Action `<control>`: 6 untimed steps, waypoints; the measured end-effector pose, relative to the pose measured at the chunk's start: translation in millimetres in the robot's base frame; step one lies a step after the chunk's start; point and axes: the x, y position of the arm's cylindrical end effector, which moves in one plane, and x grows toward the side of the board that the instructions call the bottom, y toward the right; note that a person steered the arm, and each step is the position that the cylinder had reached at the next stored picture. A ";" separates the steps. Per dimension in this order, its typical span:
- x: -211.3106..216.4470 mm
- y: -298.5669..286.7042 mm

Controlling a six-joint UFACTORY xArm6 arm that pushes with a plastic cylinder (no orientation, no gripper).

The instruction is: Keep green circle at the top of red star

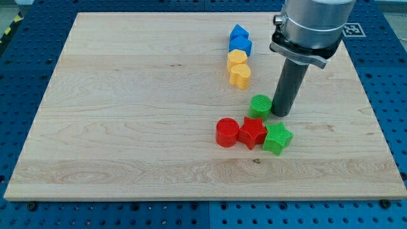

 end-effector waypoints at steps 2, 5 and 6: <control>-11.7 -15.8; -11.7 -31.4; -8.8 -31.4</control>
